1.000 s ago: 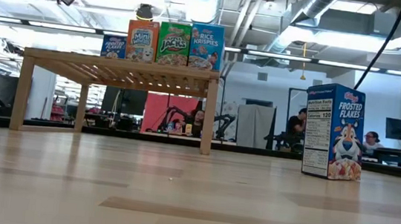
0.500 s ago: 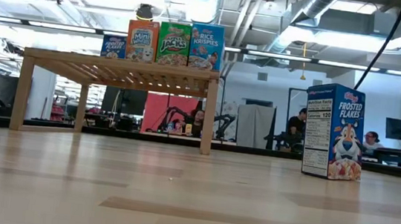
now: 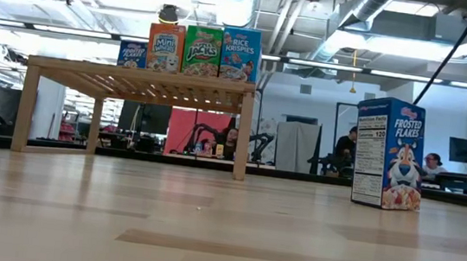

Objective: Stack cereal on shelf
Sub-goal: Put the left blue cereal box on the shelf aligned with the other blue cereal box

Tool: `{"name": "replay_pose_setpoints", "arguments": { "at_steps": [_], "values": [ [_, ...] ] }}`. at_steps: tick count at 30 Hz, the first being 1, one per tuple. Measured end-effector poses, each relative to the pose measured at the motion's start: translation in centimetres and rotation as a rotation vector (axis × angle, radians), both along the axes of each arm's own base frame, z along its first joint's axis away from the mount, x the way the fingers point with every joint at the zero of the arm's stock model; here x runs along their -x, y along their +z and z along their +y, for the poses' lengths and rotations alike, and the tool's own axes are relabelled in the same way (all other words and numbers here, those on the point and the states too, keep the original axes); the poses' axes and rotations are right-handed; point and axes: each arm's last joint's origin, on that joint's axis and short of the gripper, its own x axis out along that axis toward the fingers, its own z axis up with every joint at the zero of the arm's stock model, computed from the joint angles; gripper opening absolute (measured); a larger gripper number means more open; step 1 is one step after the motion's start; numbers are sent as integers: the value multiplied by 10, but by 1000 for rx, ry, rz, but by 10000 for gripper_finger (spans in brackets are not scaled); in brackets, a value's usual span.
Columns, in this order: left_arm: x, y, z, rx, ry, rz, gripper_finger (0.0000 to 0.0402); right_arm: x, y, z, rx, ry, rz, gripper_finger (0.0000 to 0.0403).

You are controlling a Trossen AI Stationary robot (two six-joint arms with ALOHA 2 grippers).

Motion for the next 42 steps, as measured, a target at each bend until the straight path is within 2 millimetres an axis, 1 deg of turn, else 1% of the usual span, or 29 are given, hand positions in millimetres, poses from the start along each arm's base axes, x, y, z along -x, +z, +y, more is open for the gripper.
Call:
{"name": "replay_pose_setpoints", "arguments": {
  "at_steps": [3, 6, 9, 11, 16, 20, 23, 26, 30, 32, 34, 37, 40, 42],
  "values": [
    [6, 31, 7, -100, 97, 15, 113, 20, 10, -3, 39, 2, 92, 276],
    [12, 54, 15, -213, 198, 80, 112, 37, 21, -3, 79, -6, 136, 276],
    [14, 76, 23, -331, 299, 133, 112, 52, 26, -1, 128, -14, 192, 276],
    [12, 89, 29, -410, 354, 186, 112, 60, 27, 0, 154, -6, 238, 276],
    [7, 118, 46, -502, 460, 317, 112, 75, 25, 9, 201, 34, 320, 276],
    [4, 144, 65, -522, 542, 335, 112, 86, 22, 17, 272, 73, 386, 276],
    [-4, 157, 84, -522, 578, 357, 112, 93, 19, 22, 310, 95, 433, 276],
    [-15, 162, 107, -496, 595, 398, 112, 100, 17, 26, 338, 117, 475, 276],
    [-28, 156, 139, -491, 644, 542, 112, 112, 15, 29, 410, 123, 549, 276],
    [-34, 154, 150, -475, 667, 573, 112, 121, 18, 29, 435, 122, 573, 276],
    [-35, 157, 156, -477, 682, 576, 112, 126, 20, 29, 457, 116, 592, 276],
    [-30, 163, 161, -517, 696, 555, 112, 134, 22, 27, 480, 116, 616, 276],
    [-27, 155, 174, -532, 685, 661, 112, 140, 26, 16, 479, 96, 619, 276],
    [-28, 149, 186, -503, 683, 701, 112, 141, 23, 7, 481, 77, 634, 276]
  ]
}}
